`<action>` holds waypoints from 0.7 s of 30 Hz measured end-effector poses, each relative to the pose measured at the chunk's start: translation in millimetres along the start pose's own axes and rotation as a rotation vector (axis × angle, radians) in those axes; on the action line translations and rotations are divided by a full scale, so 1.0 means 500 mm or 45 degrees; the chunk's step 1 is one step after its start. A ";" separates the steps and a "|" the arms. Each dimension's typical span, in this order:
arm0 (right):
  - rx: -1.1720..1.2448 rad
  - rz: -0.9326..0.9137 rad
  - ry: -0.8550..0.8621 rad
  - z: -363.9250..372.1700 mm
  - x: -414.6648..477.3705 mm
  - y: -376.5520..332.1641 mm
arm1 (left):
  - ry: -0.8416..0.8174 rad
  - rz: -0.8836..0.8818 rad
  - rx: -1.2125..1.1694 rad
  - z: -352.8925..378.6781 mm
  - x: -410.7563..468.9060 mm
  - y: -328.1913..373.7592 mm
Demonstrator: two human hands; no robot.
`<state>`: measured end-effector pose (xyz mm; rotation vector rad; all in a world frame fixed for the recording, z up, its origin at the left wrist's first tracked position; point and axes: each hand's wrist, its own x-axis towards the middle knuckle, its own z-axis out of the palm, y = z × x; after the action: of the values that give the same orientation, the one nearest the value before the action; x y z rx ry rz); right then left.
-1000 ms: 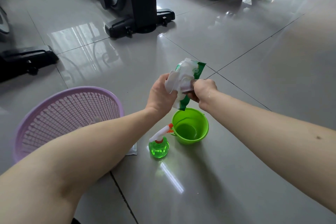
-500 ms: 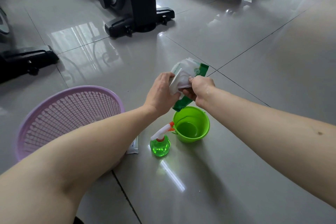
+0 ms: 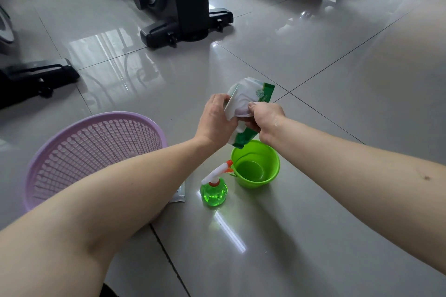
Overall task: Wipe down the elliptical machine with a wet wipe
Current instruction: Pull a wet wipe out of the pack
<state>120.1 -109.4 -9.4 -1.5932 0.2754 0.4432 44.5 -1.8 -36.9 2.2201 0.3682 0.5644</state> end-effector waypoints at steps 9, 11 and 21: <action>0.102 0.022 -0.011 -0.004 0.006 0.012 | 0.002 -0.044 0.057 -0.004 -0.008 0.016; 0.129 0.053 -0.017 -0.006 0.007 0.015 | 0.004 -0.038 0.073 -0.004 -0.010 0.018; 0.176 0.107 0.003 -0.015 0.008 0.019 | -0.027 0.029 0.073 -0.004 -0.015 0.028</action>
<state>120.5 -117.2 -19.3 -1.4512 0.3682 0.4772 37.9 -12.8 -26.9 2.2859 0.3525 0.5480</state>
